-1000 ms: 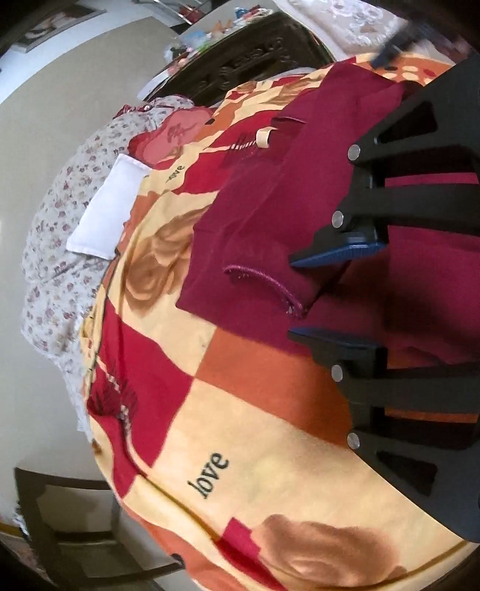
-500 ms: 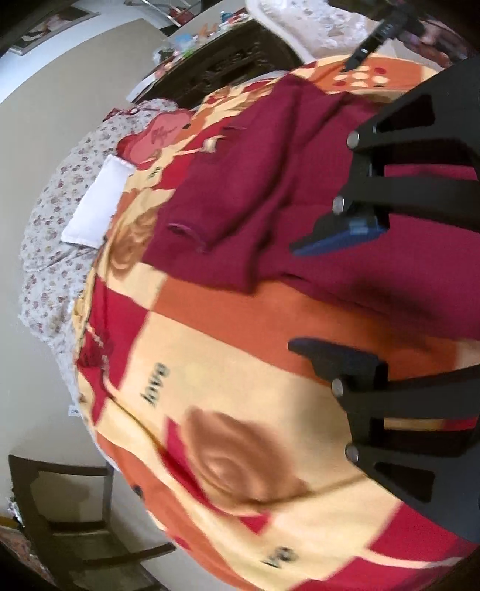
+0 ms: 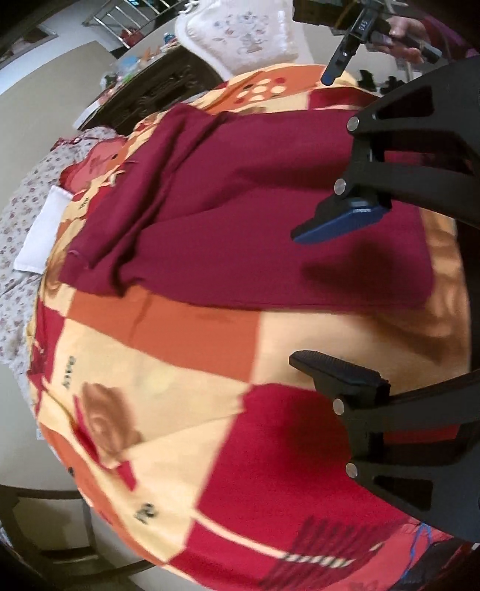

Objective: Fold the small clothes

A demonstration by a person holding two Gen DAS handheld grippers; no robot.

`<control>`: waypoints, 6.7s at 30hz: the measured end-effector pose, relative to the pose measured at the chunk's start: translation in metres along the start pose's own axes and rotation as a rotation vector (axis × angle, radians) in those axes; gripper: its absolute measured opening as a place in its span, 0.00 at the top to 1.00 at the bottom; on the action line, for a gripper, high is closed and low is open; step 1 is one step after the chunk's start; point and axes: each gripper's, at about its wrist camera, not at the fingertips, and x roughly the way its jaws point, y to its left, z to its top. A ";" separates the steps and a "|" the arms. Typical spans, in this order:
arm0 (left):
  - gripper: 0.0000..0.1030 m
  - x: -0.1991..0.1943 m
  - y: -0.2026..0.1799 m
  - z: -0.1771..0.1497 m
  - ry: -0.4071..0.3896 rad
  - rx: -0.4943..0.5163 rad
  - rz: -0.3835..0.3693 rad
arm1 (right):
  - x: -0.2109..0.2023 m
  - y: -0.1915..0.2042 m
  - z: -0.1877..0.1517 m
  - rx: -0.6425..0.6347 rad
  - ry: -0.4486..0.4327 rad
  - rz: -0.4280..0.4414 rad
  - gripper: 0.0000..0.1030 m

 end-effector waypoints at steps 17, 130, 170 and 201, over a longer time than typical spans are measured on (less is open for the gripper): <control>0.42 0.018 -0.011 -0.032 0.073 -0.005 -0.057 | 0.045 0.012 -0.053 0.084 0.121 0.157 0.49; 0.33 0.091 -0.084 0.294 -0.192 0.078 -0.127 | 0.031 -0.166 0.263 0.485 -0.400 0.380 0.52; 0.31 0.110 -0.060 0.245 -0.148 0.025 0.101 | 0.112 0.008 0.296 -0.180 -0.212 0.010 0.54; 0.31 0.132 -0.037 0.226 -0.092 -0.005 0.087 | 0.220 0.061 0.371 -0.146 -0.156 0.021 0.55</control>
